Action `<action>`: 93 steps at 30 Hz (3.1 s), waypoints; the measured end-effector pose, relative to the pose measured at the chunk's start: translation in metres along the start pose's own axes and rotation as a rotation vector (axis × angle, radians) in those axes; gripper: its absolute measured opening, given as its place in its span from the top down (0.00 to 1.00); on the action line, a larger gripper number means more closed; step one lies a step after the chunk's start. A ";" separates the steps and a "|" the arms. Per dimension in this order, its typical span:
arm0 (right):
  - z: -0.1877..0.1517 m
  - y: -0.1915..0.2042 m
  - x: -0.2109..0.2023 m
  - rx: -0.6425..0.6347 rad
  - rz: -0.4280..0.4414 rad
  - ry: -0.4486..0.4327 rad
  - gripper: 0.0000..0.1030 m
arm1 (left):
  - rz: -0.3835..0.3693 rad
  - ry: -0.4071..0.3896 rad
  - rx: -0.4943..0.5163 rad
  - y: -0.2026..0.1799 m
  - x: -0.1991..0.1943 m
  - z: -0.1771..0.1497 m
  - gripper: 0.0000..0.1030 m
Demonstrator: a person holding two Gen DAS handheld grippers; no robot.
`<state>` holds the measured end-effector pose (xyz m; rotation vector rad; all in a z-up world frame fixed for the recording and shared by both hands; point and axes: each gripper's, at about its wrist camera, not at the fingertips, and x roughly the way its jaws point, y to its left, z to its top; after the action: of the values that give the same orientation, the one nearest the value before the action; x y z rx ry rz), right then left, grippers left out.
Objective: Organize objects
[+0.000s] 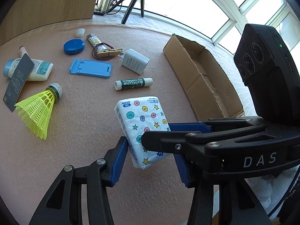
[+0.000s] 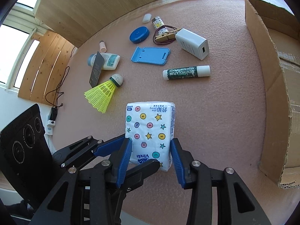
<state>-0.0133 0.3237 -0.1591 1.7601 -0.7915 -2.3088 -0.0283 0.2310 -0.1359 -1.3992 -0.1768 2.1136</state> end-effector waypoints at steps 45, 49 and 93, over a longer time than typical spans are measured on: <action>-0.013 -0.129 -0.164 0.207 -0.246 -0.349 0.44 | -0.099 -0.010 0.302 -0.175 0.083 0.089 0.12; -0.013 -0.126 -0.163 0.208 -0.232 -0.349 0.44 | -0.097 -0.014 0.296 -0.169 0.075 0.085 0.12; -0.019 0.047 -0.071 0.055 -0.157 -0.323 0.44 | 0.392 -0.081 0.081 0.180 -0.081 0.060 0.12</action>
<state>0.0162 0.3067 -0.0794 1.5399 -0.7936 -2.7468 -0.1313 0.0526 -0.1201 -1.3886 0.1644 2.4639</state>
